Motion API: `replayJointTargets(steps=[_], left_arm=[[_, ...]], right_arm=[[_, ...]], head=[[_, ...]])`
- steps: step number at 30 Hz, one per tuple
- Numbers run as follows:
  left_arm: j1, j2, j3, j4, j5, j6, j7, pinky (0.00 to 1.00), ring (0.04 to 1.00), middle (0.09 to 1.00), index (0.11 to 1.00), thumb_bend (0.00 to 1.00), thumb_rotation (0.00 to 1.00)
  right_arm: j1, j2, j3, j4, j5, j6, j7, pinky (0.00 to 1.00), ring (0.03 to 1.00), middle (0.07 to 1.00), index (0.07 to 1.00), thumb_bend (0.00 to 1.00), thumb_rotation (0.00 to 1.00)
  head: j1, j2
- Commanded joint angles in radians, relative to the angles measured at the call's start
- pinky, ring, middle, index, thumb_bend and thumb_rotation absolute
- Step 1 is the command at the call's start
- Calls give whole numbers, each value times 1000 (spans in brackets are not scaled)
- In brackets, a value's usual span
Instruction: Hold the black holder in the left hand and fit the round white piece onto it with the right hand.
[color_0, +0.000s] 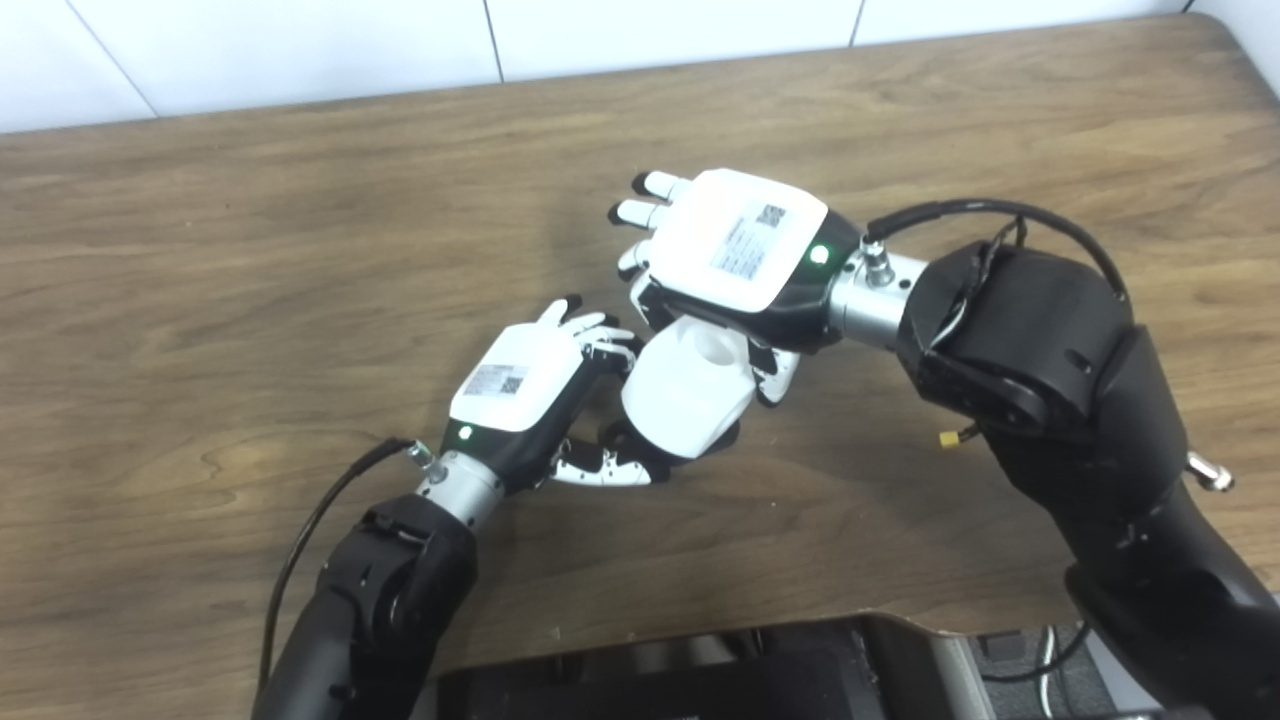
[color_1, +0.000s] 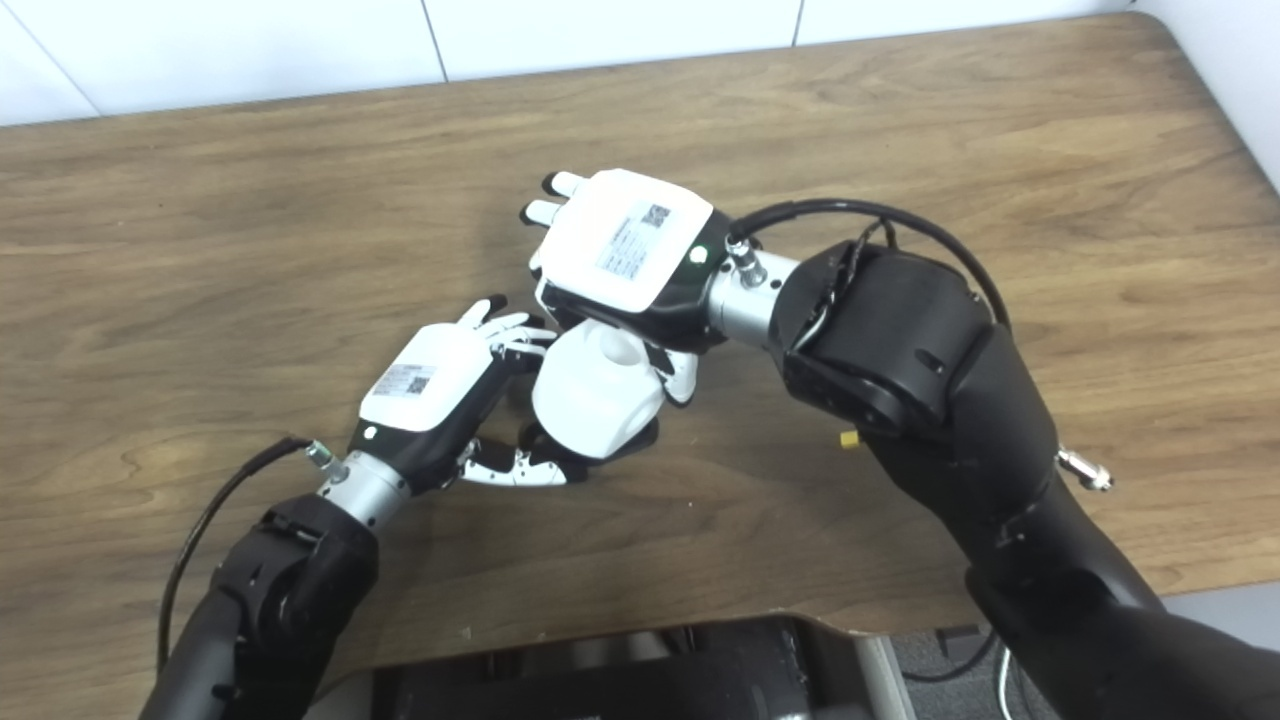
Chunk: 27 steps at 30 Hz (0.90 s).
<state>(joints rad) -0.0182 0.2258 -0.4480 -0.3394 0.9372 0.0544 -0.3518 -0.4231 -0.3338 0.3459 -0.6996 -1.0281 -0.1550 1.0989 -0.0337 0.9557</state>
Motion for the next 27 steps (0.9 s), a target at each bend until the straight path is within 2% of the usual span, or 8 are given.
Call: replayJointTargets(steps=[1, 10, 20, 27], left_arm=[[1, 6, -5, 17, 18, 8, -17, 1000, 896, 794, 485, 524, 62], [-1, 6, -6, 20, 21, 3, -12, 1000, 889, 792, 485, 524, 62], [-1, 0, -8, 30, 18, 2, -3, 1000, 892, 792, 485, 524, 61], [-3, -4, -10, 26, 23, 8, -7, 1000, 891, 795, 485, 524, 61]], right_arm=[[-18, -11, -18, -13, 11, -9, -29, 1000, 969, 824, 481, 525, 134], [-6, 3, -12, -18, -9, -16, -35, 1000, 972, 819, 480, 526, 134], [-24, 36, -1, -28, -28, -5, 6, 1000, 980, 827, 480, 525, 133], [-22, 54, 5, -35, -39, -14, 2, 1000, 962, 801, 480, 525, 132]], head=[[-1, 1], [-4, -1], [-5, -6], [-3, -5]])
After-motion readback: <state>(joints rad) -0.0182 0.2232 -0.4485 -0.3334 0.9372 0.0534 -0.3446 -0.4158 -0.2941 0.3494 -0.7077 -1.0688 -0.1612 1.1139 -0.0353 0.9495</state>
